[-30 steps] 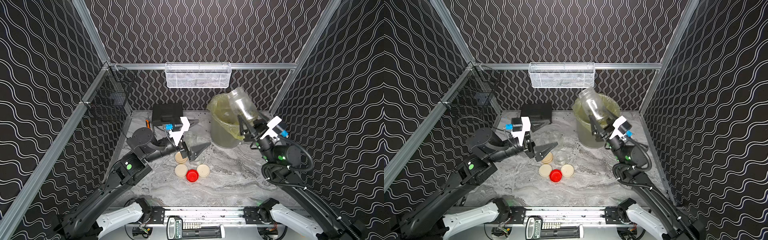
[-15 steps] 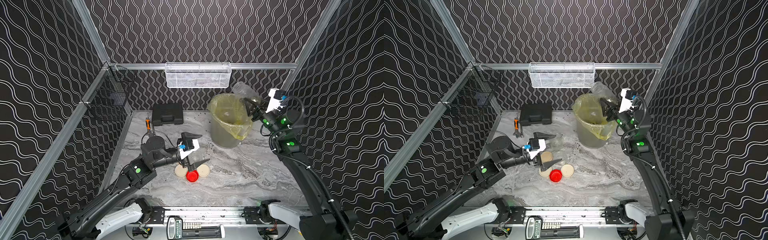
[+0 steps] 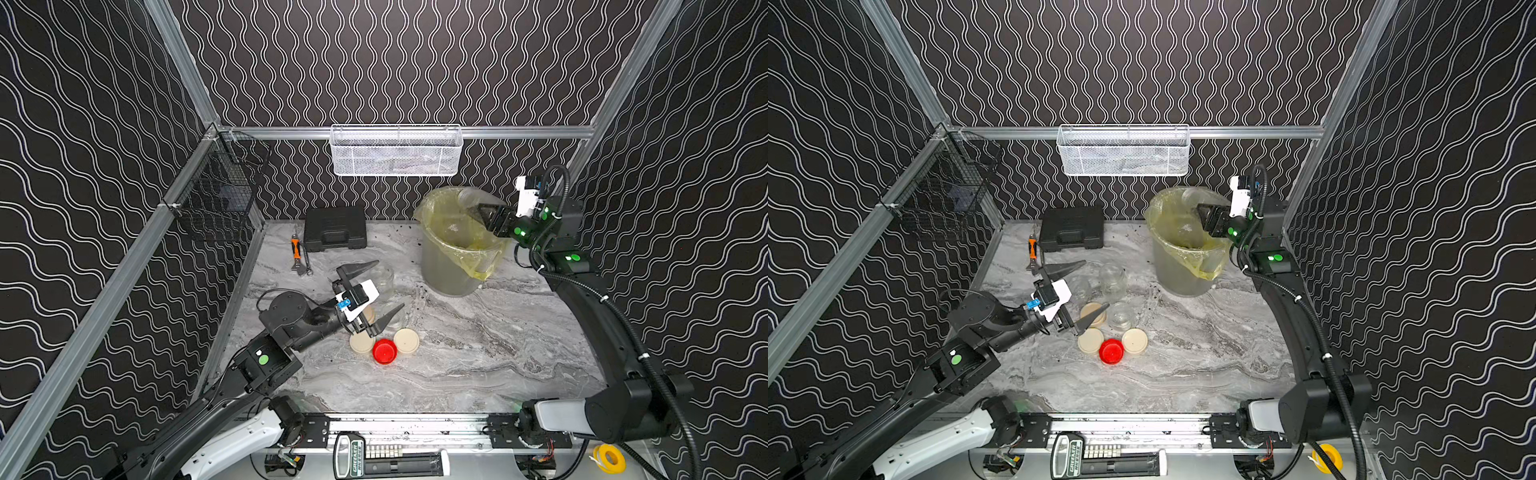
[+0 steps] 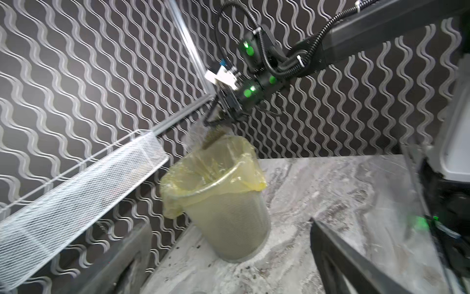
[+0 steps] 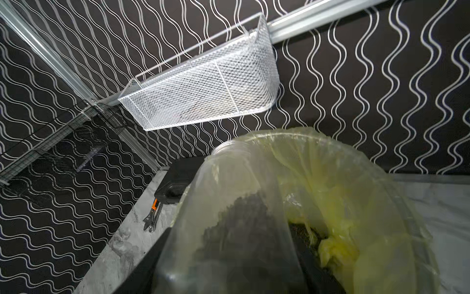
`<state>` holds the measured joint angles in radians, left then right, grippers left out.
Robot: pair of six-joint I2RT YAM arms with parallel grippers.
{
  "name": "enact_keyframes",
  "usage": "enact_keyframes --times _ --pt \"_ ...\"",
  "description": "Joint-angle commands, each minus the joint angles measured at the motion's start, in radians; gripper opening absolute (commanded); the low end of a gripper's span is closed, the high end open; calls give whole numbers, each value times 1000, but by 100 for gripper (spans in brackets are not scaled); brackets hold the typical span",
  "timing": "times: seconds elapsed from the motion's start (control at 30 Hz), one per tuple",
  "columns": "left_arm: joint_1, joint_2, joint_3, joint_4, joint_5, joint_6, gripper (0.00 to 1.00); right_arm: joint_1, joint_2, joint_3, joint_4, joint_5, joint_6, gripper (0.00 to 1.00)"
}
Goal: Empty moldy tea leaves from jars
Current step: Pour the moldy tea leaves from the jar into the trash bin.
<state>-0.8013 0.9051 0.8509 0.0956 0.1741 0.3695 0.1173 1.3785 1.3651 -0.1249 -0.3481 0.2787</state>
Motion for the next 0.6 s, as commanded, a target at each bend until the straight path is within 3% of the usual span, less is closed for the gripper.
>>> enact_keyframes --times 0.0,0.27,0.57 --pt "1 -8 -17 65 -77 28 99 1 23 30 -50 4 32 45" --pt "1 1 -17 54 -88 57 99 -2 100 114 -135 -17 57 44" --pt "2 11 -21 60 -64 52 99 -4 -31 -33 111 -55 155 44"
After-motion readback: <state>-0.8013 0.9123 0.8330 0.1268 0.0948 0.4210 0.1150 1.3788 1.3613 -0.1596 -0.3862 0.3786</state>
